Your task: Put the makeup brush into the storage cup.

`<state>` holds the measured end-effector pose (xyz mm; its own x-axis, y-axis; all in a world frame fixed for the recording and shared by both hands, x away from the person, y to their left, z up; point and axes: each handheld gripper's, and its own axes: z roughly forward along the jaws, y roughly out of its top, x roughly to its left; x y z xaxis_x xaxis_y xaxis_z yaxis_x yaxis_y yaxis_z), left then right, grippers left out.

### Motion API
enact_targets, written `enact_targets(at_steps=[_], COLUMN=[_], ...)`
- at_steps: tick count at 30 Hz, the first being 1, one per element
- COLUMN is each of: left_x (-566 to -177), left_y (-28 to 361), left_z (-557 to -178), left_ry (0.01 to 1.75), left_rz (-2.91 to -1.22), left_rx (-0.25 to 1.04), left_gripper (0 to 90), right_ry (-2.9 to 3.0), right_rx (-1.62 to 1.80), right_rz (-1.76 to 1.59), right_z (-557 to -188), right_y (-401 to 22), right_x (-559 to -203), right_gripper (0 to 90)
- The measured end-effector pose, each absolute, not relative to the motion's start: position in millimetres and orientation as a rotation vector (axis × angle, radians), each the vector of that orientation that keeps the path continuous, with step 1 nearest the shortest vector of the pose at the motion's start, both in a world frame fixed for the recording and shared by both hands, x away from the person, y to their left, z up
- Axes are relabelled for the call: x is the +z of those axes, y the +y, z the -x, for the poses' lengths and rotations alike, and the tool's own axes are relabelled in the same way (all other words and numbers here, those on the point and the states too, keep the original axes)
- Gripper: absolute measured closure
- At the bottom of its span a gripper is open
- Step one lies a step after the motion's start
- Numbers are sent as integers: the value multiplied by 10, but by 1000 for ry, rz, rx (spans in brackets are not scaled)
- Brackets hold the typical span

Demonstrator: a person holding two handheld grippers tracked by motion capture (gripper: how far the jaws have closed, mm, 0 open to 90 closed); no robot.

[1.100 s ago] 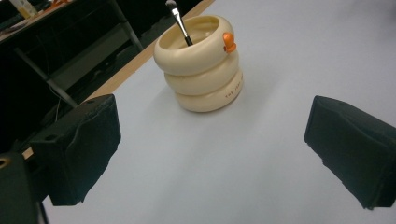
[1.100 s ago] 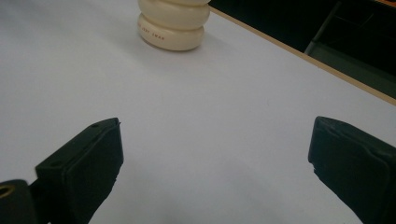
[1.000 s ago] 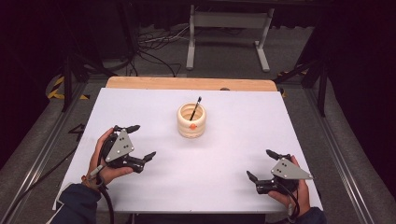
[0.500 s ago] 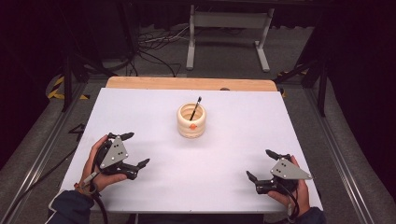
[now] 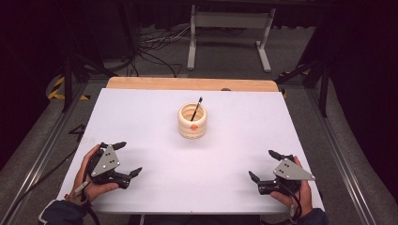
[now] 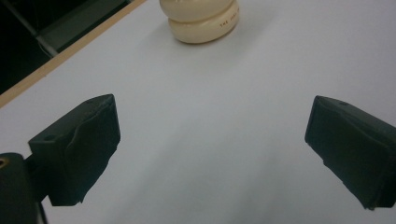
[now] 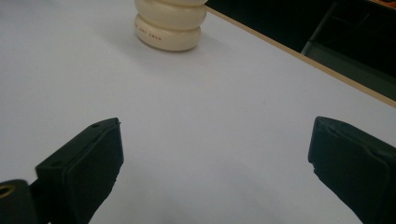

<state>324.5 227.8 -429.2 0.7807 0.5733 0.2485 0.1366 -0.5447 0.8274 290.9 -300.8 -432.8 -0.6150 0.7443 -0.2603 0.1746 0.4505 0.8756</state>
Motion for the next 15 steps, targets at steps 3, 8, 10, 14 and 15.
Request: enact_targets(at_steps=[3, 8, 10, 14, 15], left_x=[-4325, -4391, -4408, -4425, -4433], left_y=[2299, 2335, 2356, 2407, 2426], left_z=[-3223, -3191, -3173, -3123, -3106], left_ry=[535, 555, 561, 580, 589], left_rz=[-2106, -2118, -2126, -2114, -2110], left_rx=[626, 606, 608, 602, 598], left_gripper=[39, 41, 41, 41, 41], right_ry=[2058, 2059, 2061, 2061, 2059], right_rx=[1138, 1132, 1131, 1128, 1127], right_rz=[-769, -767, -767, -770, -772], right_z=[-2910, -2915, -2915, -2911, -2909], right_y=[-3012, -3015, -3017, -3026, -3031], right_x=[-4329, -4331, -4335, -4336, -4334], right_gripper=[38, 38, 37, 38, 37])
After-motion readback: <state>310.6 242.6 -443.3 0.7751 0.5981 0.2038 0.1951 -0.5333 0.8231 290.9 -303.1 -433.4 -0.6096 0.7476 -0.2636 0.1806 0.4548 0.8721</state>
